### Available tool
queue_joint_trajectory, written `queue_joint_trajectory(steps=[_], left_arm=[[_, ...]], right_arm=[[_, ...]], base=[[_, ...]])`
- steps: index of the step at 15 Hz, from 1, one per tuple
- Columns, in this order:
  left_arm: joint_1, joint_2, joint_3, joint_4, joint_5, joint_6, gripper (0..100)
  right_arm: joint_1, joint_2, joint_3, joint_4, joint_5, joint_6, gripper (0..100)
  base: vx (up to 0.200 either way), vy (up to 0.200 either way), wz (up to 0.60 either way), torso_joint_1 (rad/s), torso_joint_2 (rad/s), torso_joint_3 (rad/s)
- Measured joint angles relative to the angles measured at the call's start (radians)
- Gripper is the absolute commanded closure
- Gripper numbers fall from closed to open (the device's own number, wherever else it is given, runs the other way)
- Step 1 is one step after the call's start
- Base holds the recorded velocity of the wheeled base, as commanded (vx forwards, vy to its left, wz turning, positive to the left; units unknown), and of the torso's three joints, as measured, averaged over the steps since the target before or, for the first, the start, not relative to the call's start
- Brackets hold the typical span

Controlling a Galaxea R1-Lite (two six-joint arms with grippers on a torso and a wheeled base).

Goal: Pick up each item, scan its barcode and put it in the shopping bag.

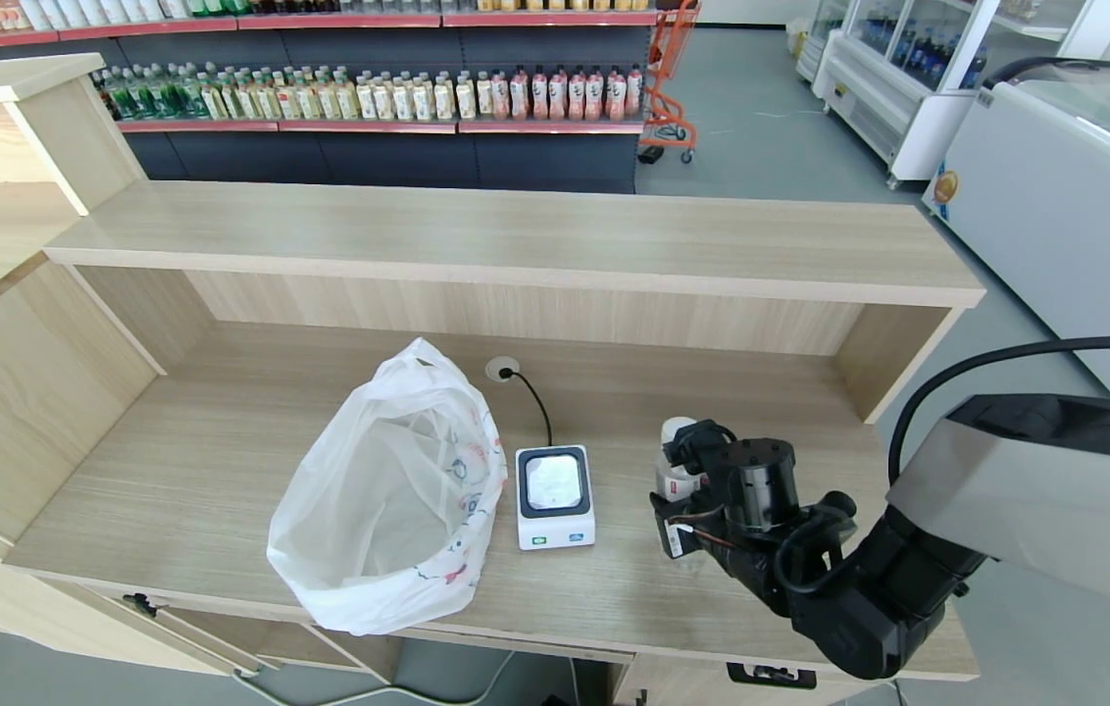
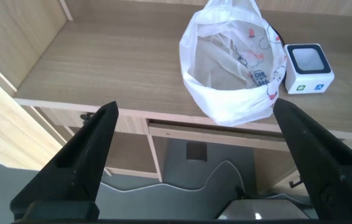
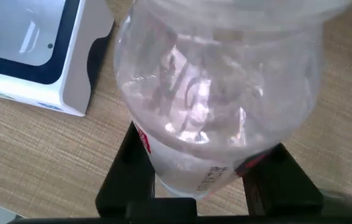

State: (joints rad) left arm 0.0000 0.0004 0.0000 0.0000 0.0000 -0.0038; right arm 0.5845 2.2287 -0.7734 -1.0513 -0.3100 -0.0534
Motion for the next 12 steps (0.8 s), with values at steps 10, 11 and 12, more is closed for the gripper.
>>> queue_joint_trajectory(steps=[10, 11, 12], left_arm=[[0.000, 0.000, 0.000, 0.000, 0.000, 0.000, 0], [0.000, 0.000, 0.000, 0.000, 0.000, 0.000, 0], [0.000, 0.000, 0.000, 0.000, 0.000, 0.000, 0]], right_arm=[[-0.019, -0.035, 0.001, -0.056, 0.007, 0.024, 100], [-0.020, -0.053, -0.001, -0.060, 0.010, 0.048, 100], [-0.020, -0.081, -0.006, -0.060, 0.018, 0.077, 100]], base=[[0.000, 0.000, 0.00, 0.000, 0.00, 0.000], [0.000, 0.000, 0.00, 0.000, 0.00, 0.000], [0.000, 0.000, 0.00, 0.000, 0.00, 0.000]])
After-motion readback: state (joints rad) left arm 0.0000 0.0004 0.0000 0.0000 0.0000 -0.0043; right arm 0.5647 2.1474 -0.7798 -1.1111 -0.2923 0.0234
